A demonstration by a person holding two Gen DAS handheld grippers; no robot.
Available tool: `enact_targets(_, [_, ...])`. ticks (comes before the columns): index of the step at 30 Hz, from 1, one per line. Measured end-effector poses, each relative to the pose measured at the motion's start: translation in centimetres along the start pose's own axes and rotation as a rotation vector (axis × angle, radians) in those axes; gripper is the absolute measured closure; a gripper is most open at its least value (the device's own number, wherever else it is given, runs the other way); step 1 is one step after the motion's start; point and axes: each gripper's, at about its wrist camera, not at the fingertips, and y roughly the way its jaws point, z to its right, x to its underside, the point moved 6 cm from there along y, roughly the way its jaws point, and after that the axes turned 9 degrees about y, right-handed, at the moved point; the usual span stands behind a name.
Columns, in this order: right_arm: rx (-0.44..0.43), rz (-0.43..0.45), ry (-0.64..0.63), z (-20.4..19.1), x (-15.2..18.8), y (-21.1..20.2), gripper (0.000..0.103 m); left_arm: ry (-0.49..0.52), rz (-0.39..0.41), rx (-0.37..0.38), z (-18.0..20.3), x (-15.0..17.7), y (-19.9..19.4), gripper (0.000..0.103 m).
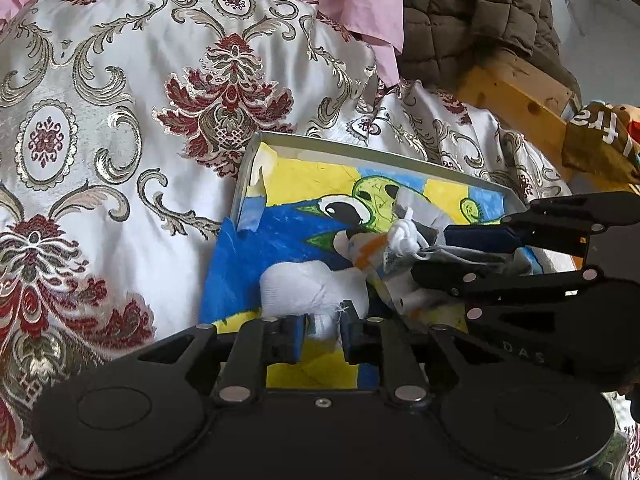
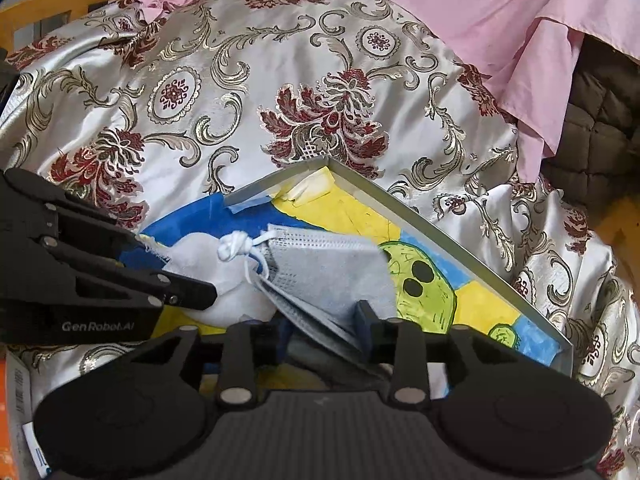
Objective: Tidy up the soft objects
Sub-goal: 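Carry the white cloth and grey mask into the cartoon tray and open both tools, then lift both open tools out of the tray away from the pile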
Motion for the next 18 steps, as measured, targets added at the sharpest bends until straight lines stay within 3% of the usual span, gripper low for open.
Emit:
enact_targets(1, [-0.001,0.005,0.006,0.0,0.1,-0.2,0.052,0.002,0.0,-0.004,0.1,0.1,-0.1,0.083])
enact_targets(4, [-0.009,0.013,0.027,0.3,0.4,-0.7,0.047,0.012,0.0,-0.021,0.3,0.4,-0.7,0.073])
enact_targets(10, [-0.024,0.05,0.085,0.9,1.2,-2.0,0.037,-0.006,0.019,-0.056,0.6,0.7,-2.0,0.062])
enact_targets(18, [-0.05,0.137,0.176,1.8,2.6,-5.4,0.027,-0.033,0.099,-0.127,1.4,1.4,-5.3,0.045])
